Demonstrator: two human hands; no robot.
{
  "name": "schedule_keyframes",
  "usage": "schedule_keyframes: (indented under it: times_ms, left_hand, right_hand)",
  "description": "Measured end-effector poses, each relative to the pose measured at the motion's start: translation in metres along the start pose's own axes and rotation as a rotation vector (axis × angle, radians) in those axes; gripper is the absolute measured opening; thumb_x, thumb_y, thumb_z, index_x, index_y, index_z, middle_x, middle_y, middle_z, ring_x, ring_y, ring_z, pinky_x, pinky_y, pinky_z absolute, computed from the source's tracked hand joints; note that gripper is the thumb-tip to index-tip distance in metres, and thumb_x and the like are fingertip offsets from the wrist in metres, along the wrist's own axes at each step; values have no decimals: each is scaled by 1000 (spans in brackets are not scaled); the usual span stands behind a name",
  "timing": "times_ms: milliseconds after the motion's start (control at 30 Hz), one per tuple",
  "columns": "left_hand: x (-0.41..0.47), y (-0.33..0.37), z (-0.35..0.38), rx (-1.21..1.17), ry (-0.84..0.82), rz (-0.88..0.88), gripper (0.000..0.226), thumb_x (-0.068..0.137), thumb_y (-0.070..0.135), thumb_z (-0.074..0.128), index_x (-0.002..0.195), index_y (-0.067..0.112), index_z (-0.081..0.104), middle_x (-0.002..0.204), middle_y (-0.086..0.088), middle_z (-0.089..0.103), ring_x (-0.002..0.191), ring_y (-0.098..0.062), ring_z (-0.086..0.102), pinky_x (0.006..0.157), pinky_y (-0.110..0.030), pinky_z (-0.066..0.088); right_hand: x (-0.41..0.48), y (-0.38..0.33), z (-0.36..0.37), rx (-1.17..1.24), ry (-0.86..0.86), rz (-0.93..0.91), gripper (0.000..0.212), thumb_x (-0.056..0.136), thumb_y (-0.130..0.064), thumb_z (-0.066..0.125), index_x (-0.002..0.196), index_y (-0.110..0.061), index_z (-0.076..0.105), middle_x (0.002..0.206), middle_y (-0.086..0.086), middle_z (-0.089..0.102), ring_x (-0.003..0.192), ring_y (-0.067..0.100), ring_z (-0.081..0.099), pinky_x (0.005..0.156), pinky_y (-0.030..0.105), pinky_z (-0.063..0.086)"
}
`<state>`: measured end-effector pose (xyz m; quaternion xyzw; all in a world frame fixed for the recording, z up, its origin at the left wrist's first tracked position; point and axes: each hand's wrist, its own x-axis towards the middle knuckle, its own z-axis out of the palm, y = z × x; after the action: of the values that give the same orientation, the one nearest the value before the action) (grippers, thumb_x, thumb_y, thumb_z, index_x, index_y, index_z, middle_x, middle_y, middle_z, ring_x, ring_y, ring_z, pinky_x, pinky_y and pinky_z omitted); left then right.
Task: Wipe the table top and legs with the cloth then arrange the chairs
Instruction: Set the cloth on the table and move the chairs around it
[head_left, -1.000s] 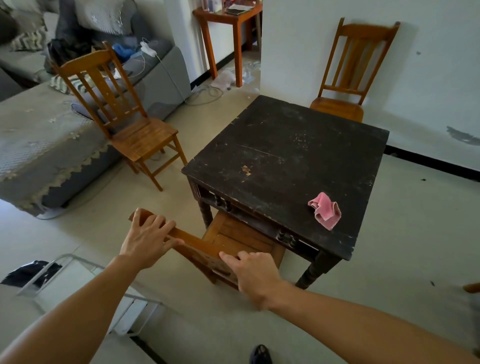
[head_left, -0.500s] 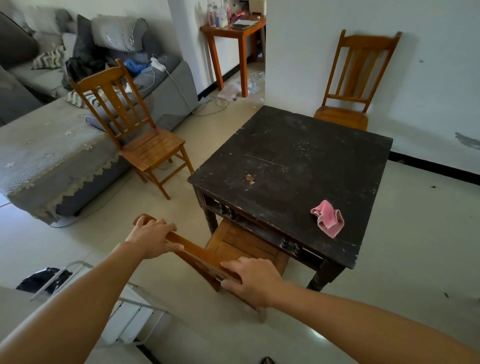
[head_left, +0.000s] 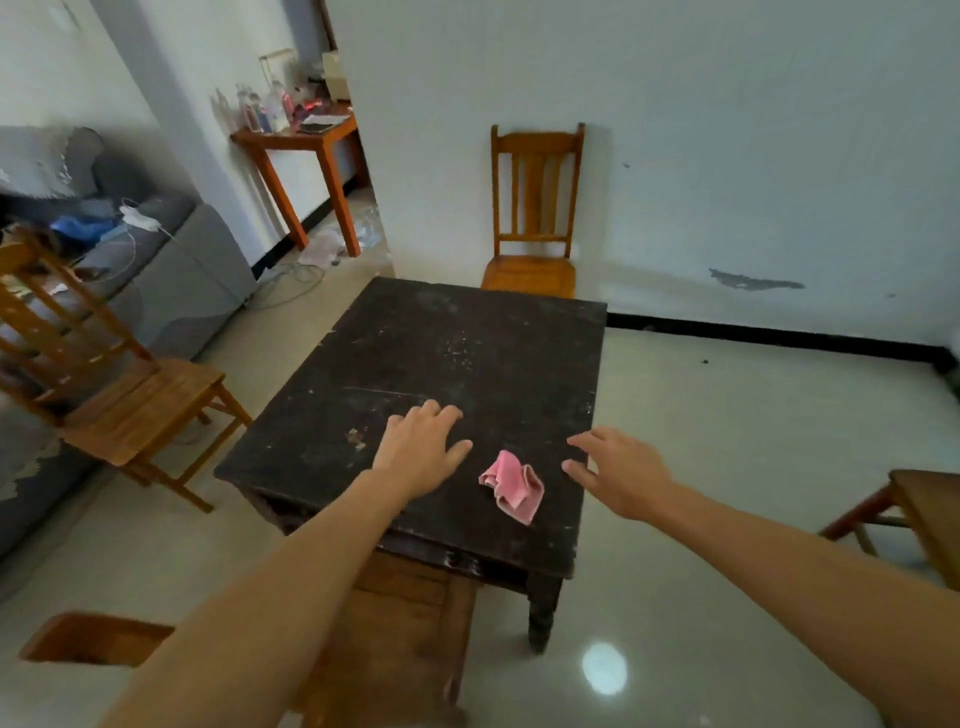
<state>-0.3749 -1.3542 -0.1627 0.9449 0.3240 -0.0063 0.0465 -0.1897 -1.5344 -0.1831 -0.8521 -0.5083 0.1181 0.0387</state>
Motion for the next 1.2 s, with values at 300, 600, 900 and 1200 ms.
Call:
schedule_keyframes:
  times_ms: [300,600,900,1200]
  left_hand:
    - [160,156,-6,-26,38,195,55,96,48,43,144,25,31,137,-4,44,122,-22,46,101,-41,39]
    - [303,276,-1,-79,-10,354,51,97,44,45,142,24,33,138,-2,42,125,-20,43,107,-41,36]
    - [523,387,14,-29,4,556,54,97,47,42,143,23,33,137,-1,43,124,-19,43,104,-36,36]
    - [685,563,4,-7,-53,914,54,97,47,39,145,23,30,138,-3,42,122,-22,43,101,-38,36]
  right_hand:
    - [48,218,-69,-63,145,110,50,100,-50,40,143,-26,43,143,-2,47,128,19,46,101,33,42]
    - [100,375,-103,-70,179,254,49,100,-50,40,142,-25,45,141,0,48,126,20,48,99,35,42]
    - [195,545,-135,-102,226,482,51,100,-50,39,145,-25,41,147,2,43,132,21,44,106,36,41]
    - [191,686,-162,-39,300,830,51,99,-50,41,145,-26,42,146,1,44,131,19,45,105,36,42]
